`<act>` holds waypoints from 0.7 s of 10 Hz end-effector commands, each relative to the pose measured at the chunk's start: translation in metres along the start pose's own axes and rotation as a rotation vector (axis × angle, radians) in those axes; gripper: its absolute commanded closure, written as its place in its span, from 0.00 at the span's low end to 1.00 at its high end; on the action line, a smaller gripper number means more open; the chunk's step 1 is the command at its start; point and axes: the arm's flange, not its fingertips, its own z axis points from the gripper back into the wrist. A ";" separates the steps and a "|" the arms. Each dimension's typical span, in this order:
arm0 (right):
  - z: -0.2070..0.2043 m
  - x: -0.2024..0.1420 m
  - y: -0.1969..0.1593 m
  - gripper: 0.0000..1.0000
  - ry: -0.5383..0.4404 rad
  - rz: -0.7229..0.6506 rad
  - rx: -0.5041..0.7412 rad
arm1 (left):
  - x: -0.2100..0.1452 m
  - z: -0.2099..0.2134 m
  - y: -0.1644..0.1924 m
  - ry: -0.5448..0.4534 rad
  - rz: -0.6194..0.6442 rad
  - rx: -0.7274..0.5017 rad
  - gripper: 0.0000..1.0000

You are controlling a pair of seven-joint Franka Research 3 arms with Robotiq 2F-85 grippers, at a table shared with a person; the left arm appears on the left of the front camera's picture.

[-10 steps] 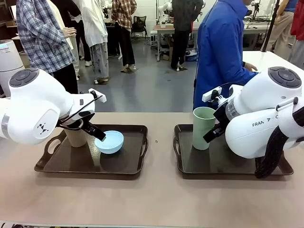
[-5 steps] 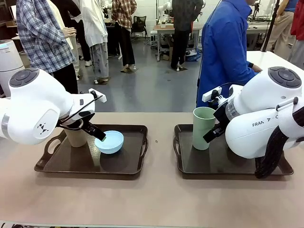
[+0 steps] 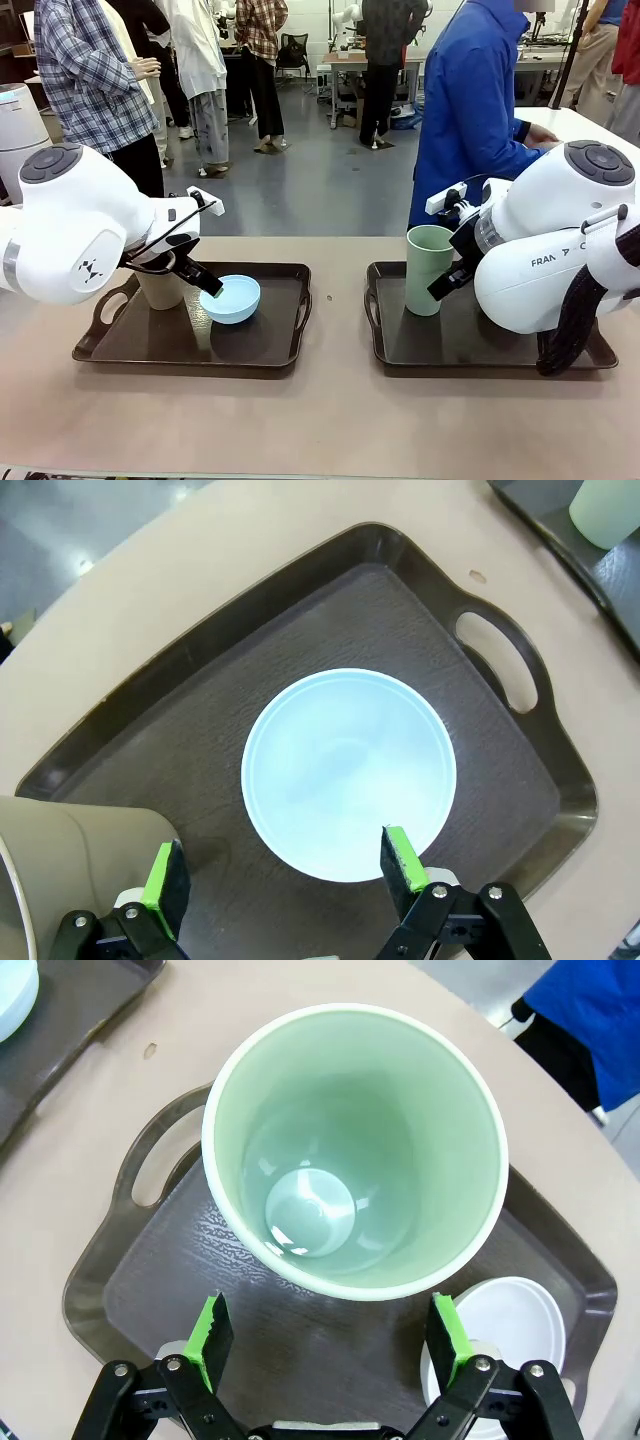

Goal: Set up a tray with a mat and arrange the tableware.
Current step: Pick up the Picnic Bowl and Reusable plastic cup from the Handle tray in front of the human's position and hold them in the air.

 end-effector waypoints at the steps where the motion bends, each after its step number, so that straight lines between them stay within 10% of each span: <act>1: 0.000 0.000 0.000 0.00 0.000 0.000 0.000 | 0.000 0.000 0.000 0.000 0.001 0.000 0.00; 7: 0.104 -0.068 0.005 0.00 0.094 -0.187 -0.026 | -0.041 0.104 -0.029 0.188 0.050 -0.033 0.00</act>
